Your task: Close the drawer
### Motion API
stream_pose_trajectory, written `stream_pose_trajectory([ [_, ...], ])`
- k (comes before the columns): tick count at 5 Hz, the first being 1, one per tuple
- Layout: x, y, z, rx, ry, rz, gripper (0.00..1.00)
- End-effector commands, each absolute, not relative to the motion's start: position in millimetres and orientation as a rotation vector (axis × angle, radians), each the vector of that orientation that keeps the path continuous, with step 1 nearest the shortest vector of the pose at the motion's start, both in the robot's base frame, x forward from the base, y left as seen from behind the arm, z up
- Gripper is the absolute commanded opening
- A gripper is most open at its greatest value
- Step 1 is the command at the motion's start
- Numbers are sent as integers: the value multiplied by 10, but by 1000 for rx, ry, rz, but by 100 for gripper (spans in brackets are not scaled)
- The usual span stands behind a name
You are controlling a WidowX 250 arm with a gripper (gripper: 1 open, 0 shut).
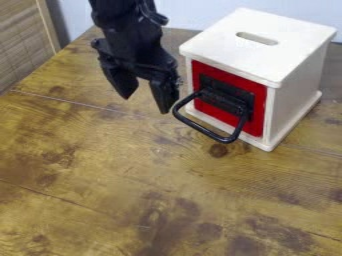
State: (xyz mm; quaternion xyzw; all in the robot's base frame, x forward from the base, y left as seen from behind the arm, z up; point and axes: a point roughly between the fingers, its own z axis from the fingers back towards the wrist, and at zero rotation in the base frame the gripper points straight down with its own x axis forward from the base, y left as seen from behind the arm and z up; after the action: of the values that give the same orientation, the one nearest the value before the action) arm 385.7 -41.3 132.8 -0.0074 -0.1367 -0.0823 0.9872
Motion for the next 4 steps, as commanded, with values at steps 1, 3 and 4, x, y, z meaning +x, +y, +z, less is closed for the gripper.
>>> stream_pose_trajectory([
  [1, 3985, -224, 1540, -25, -342, -201, 100],
  [3, 4175, -203, 1599, -48, -329, -315, 100],
  [4, 4317, -293, 1630, -59, -324, -377, 100],
])
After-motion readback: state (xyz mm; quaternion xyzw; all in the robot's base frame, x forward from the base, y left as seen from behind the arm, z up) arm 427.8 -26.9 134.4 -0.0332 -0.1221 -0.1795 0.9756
